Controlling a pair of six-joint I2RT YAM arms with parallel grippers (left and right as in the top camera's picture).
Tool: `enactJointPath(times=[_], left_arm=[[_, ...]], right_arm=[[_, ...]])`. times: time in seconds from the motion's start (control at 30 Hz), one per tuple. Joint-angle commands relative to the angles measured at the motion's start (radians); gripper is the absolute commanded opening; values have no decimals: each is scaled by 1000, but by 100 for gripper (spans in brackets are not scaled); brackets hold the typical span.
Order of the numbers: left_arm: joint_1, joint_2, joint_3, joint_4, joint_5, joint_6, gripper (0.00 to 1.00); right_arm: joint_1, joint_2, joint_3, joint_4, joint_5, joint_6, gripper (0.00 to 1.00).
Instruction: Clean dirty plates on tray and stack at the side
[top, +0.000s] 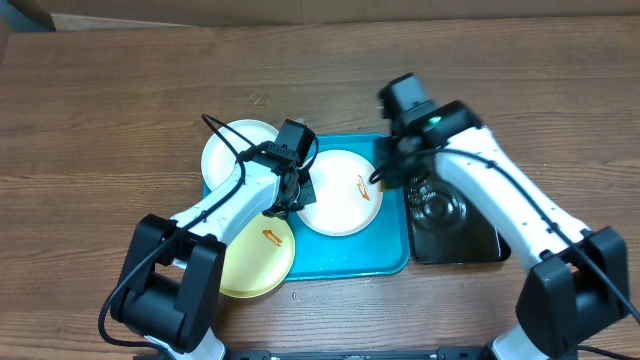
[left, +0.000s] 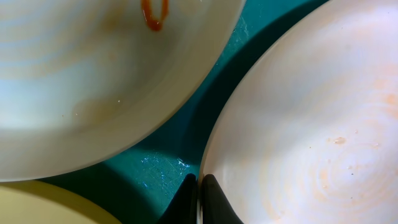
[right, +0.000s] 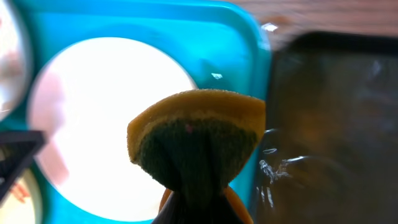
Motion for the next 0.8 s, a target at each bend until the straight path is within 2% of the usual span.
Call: enactJointPath(times=[0.0, 0.23, 0.47, 0.53, 0.77], left_arm=[[1, -21, 14, -5, -3, -5, 4], [1, -21, 14, -7, -3, -2, 4], [1, -21, 14, -8, -3, 2, 4], [1, -21, 14, -9, -3, 2, 4], [1, -21, 14, -11, -3, 2, 4]], right_arm=[[58, 44, 24, 32, 53, 3, 4], [134, 179, 24, 85, 183, 59, 4], [121, 300, 24, 87, 181, 93, 4], [113, 328, 24, 87, 152, 107, 4], [95, 348, 24, 102, -140, 73, 4]])
